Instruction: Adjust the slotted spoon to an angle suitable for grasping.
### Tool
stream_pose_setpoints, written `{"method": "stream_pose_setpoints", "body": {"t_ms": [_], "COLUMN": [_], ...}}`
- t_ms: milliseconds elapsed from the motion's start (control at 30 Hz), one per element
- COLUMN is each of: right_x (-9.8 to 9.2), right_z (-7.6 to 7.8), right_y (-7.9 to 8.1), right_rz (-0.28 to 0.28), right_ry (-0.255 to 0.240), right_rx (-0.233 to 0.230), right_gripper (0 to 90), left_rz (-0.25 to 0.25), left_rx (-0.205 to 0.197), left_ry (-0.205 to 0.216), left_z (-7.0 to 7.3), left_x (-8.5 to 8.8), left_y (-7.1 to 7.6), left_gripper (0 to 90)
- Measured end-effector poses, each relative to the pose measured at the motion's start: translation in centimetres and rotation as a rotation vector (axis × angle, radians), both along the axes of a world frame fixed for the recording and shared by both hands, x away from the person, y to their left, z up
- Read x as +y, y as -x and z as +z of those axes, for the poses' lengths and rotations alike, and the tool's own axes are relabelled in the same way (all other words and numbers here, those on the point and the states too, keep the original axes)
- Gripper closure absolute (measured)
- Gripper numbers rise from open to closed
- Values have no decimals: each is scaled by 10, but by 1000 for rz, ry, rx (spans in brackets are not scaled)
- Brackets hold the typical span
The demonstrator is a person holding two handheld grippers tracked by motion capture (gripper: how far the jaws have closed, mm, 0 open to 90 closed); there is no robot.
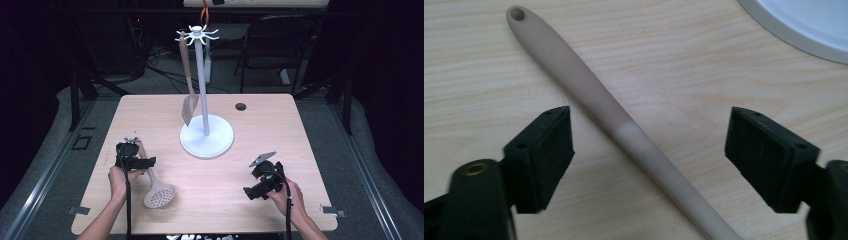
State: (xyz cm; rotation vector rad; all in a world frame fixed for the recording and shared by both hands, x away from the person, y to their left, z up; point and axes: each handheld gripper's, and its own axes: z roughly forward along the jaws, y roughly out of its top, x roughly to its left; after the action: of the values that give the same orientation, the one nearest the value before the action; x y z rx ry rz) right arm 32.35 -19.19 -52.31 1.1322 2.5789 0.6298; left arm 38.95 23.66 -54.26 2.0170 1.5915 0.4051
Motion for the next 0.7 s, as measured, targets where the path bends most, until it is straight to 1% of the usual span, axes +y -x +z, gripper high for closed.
{"method": "stream_pose_setpoints", "body": {"t_ms": [67, 100, 167, 233, 267, 300, 333, 367, 400, 433, 533, 567, 633, 700], "right_x": [1, 2, 3, 4, 4, 5, 5, 6, 6, 6, 6, 6, 6, 7], "right_z": [0, 0, -1, -3, -2, -2, -1, -1, 0, 1, -1, 0, 0, 0], "right_y": [-1, -2, -4, -4, -4, -4, -3, -3, -3, -3, -3, -3, -3, -3], "right_rz": [8, 5, 8, 12, 18, 20, 21, 19, 22, 23, 18, 19, 22, 25], "right_ry": [-5, 3, 0, -15, 0, 1, 1, -17, -9, -7, -8, 3, 4, 3], "right_rx": [-2, -10, -2, 15, 14, 10, 4, -1, -2, -2, -5, -4, -2, -4], "right_gripper": [12, 13, 14, 15, 15, 15, 15, 15, 15, 15, 15, 15, 15, 17], "left_rz": [1, 0, 6, 19, 26, 29, 31, 29, 24, 27, 23, 18, 12, 7], "left_rx": [16, 21, 29, 39, 40, 40, 41, 47, 57, 51, 63, 70, 65, 61], "left_ry": [3, -5, -7, 8, 18, 19, 20, 24, 23, 20, 6, 0, -27, -32], "left_z": [-4, -6, -7, -9, -9, -9, -10, -11, -11, -13, -15, -15, -16, -16], "left_x": [0, 0, 2, 5, 6, 6, 7, 7, 7, 6, 4, 4, 2, 2], "left_y": [-2, -3, -4, -5, -5, -5, -6, -6, -7, -7, -8, -9, -9, -9], "left_gripper": [273, 295, 329, 356, 379, 401, 408, 416, 425, 429, 440, 448, 468, 497]}}
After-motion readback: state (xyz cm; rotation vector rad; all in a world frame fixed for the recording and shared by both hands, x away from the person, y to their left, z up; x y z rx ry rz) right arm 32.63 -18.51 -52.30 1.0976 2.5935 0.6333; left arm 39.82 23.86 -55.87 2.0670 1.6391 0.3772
